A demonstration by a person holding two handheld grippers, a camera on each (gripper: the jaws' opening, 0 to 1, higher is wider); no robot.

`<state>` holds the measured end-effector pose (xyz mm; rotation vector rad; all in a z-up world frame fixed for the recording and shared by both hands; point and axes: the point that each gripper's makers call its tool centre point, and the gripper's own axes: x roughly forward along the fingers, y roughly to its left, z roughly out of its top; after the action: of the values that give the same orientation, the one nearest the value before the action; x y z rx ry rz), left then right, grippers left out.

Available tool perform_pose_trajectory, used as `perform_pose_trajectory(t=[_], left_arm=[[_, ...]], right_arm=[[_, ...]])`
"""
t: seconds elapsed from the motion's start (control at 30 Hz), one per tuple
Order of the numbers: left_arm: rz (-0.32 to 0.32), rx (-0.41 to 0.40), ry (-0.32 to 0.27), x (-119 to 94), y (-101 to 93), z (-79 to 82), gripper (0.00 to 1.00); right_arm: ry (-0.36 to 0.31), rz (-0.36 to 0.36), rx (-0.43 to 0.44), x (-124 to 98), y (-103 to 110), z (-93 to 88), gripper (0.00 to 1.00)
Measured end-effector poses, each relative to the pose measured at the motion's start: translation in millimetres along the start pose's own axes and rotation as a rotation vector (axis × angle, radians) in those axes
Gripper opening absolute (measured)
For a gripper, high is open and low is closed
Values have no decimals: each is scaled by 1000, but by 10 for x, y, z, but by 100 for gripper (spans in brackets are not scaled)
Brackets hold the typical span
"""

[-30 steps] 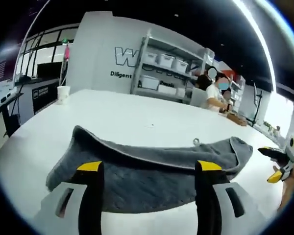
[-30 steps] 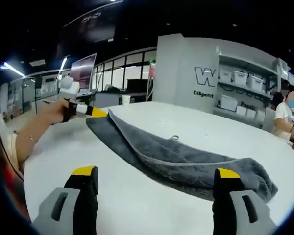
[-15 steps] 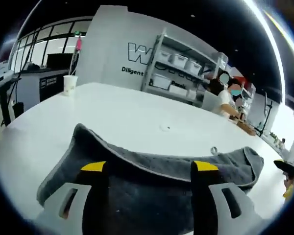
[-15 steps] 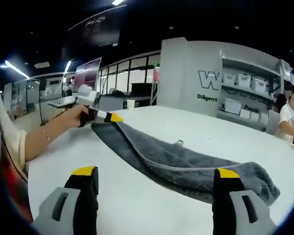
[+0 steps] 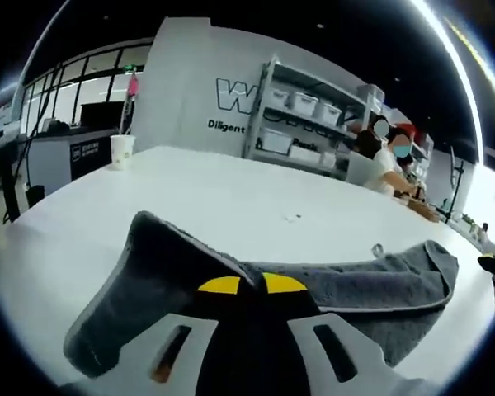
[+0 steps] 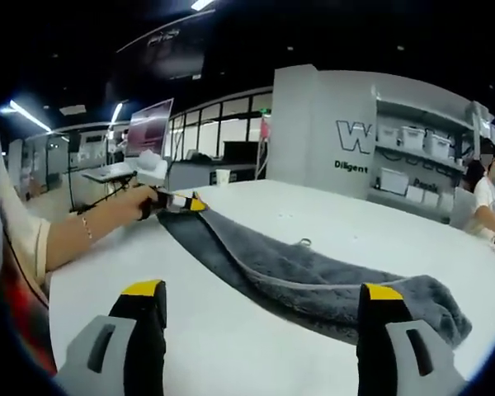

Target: Open the folded towel by lifting each exposed corner and separating the folded layers until the towel lies flat within the target outline without major curled edges

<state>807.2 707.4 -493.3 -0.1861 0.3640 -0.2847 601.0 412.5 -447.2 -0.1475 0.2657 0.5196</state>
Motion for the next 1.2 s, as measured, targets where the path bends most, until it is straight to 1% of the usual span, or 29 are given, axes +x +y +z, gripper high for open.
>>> perform_pose_trajectory(t=[0.1,0.23,0.4,0.5,0.73,0.8,0.93,1.07,1.2], left_arm=[[-5,11,4,-20,-27,-2,1],[-14,49,18,-95,-77,15,1],[-28,89,17,-262,-157,75,1],[-37,133,21,-360,-216,86,1],[-54,190,9,-697,-387,50,1],[-65,186,7,-752,-410,53,1],[-129,169,7,-1011,-540,68,1],[-157,192,25,-1213,-627,22,1],[-182,195,44,-1356,-685,-46,1]], right_arm=[[-3,-4,2,-6,-10,7,97],[0,-6,2,-6,-14,2,97],[2,-8,2,-7,-18,-4,97],[4,-11,4,-9,-25,-9,97],[14,-13,4,-12,-31,-37,97],[16,-15,5,-13,-36,-42,97],[17,-19,4,-18,-44,-47,97],[23,-19,4,-17,-43,-59,97],[27,-25,4,-20,-56,-71,97]])
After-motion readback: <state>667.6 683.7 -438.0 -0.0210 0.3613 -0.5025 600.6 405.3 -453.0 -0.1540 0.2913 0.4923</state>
